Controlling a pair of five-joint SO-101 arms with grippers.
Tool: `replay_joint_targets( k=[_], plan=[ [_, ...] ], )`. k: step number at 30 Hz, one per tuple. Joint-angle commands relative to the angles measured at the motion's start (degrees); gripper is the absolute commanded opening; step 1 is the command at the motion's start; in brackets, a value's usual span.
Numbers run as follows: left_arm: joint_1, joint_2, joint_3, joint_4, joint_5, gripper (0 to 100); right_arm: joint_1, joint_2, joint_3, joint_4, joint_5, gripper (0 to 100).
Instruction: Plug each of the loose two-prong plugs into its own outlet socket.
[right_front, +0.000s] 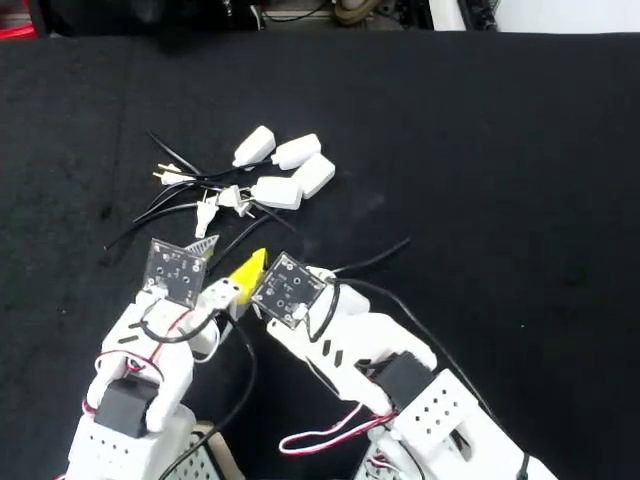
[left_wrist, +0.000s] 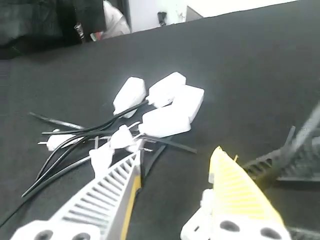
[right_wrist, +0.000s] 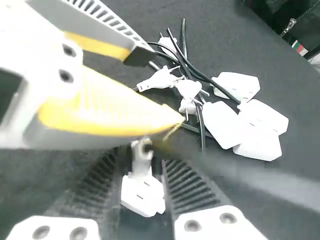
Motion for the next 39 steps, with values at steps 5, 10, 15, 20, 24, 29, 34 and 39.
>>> replay_joint_targets(
  k=[5,10,15,20,24,29,34,39],
  plan=[
    [-3.82,-0.44,-2.42,-0.79,-2.55,23,-0.88,-0.66,-0.4,-1.41,-0.97,1.1],
    [-22.46,-0.44,-1.71,4.31,-3.25,23,-0.79,-0.48,-0.84,-1.41,-8.09,1.1],
    [-36.79,-0.44,0.66,10.9,-6.86,23,-0.79,1.8,-1.45,-1.41,-12.4,1.1],
    [-43.03,-0.44,7.52,11.08,-15.56,22,-0.79,10.51,-4.26,-2.99,-19.52,1.1],
    [-44.44,-0.44,10.51,10.73,-19.52,22,1.32,20.09,-8.84,-3.6,-20.48,1.1],
    [-44.09,-0.44,10.51,10.99,-19.6,23,3.08,27.47,-12.44,-3.78,-20.48,1.1],
    [-44.09,-0.35,10.51,10.99,-19.6,23,3.16,35.3,-15.52,-3.6,-22.33,1.1],
    [-44.09,-0.35,10.51,10.99,-19.6,23,3.16,40.4,-17.8,-3.6,-23.65,1.1]
  ],
)
